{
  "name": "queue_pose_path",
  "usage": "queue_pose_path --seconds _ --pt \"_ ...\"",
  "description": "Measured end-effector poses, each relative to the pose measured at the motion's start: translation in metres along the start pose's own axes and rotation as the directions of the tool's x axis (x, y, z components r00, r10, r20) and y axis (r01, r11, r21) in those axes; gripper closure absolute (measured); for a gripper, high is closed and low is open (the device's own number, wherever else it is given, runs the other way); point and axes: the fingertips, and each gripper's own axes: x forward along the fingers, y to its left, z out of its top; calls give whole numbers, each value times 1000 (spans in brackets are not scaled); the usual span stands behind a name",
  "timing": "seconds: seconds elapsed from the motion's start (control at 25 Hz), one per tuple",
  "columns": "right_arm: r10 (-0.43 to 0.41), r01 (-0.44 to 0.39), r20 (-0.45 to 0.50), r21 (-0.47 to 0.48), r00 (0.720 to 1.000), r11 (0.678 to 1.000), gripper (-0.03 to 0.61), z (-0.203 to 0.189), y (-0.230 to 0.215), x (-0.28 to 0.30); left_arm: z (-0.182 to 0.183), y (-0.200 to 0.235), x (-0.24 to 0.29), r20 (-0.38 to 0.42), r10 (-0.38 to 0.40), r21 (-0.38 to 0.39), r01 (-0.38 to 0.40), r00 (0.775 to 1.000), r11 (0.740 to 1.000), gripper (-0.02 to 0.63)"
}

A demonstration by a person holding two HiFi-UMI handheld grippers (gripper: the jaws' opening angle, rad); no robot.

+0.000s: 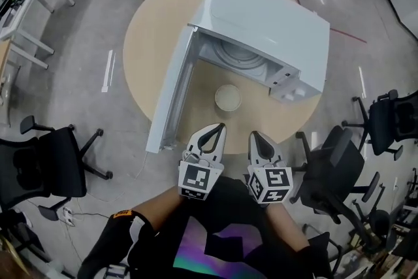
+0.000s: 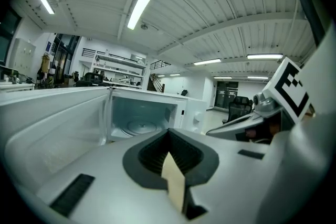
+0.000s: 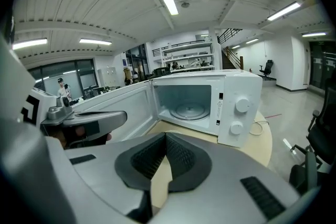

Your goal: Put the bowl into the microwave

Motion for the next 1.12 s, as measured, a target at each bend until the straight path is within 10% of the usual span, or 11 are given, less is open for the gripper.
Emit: queue_pose_path --seconds 1.12 --pt "4 -3 -42 33 999 999 563 21 -13 69 21 45 40 49 21 -40 -19 999 999 571"
